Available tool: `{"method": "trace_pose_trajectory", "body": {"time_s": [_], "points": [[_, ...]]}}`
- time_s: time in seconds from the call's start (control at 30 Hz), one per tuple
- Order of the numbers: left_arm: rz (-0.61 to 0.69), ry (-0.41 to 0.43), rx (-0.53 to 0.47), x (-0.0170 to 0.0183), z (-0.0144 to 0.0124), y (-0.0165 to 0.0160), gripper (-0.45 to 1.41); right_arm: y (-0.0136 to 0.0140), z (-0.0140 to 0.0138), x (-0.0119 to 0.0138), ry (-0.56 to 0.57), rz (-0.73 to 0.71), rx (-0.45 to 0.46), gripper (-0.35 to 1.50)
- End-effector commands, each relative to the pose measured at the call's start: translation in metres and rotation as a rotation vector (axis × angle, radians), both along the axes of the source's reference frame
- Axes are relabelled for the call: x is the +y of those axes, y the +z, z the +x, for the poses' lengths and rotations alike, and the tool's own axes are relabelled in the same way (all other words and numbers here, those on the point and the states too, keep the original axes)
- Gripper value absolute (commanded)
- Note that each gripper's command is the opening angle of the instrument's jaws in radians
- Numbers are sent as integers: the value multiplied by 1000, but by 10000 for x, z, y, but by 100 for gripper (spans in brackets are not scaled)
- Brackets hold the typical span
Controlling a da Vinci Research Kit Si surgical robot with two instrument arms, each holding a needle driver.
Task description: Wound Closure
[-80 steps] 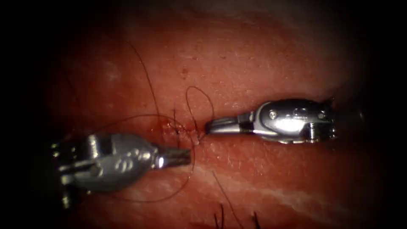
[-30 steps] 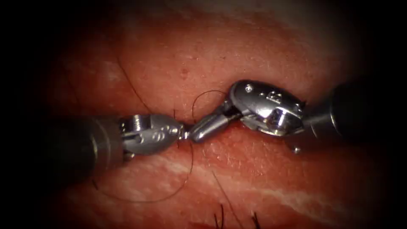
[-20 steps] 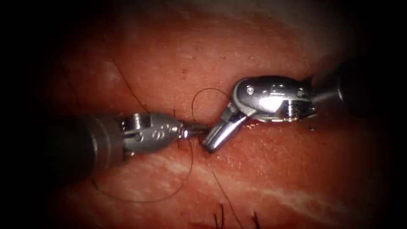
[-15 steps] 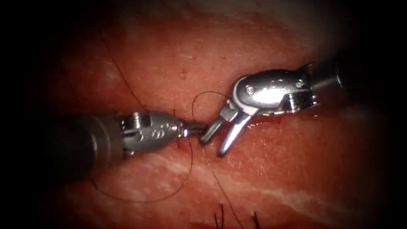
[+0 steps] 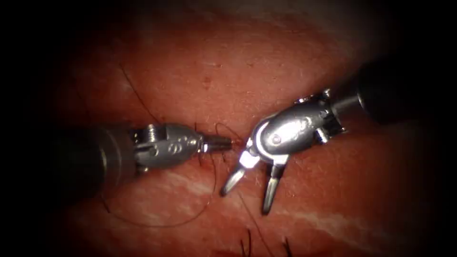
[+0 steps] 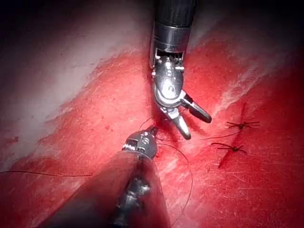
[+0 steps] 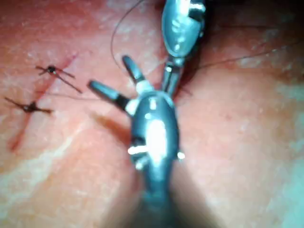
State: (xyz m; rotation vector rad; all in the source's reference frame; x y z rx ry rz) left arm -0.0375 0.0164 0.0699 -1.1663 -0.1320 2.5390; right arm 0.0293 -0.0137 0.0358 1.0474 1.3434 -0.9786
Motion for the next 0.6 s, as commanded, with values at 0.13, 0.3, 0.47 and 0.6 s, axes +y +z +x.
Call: {"method": "trace_pose_trajectory", "body": {"time_s": [0.13, 0.3, 0.47, 0.6], "points": [[2, 3, 1, -6, -4, 6, -45, 21, 1, -32, -62, -52, -5, 103], [3, 4, 4, -7, -3, 5, -45, 34, -8, -44, -86, -80, -22, 93], [2, 4, 5, -8, -3, 5, -45, 49, -12, -52, -101, -120, -40, 91], [2, 4, 5, -9, -3, 4, -45, 58, -15, -58, -114, -155, -51, 84]]}}
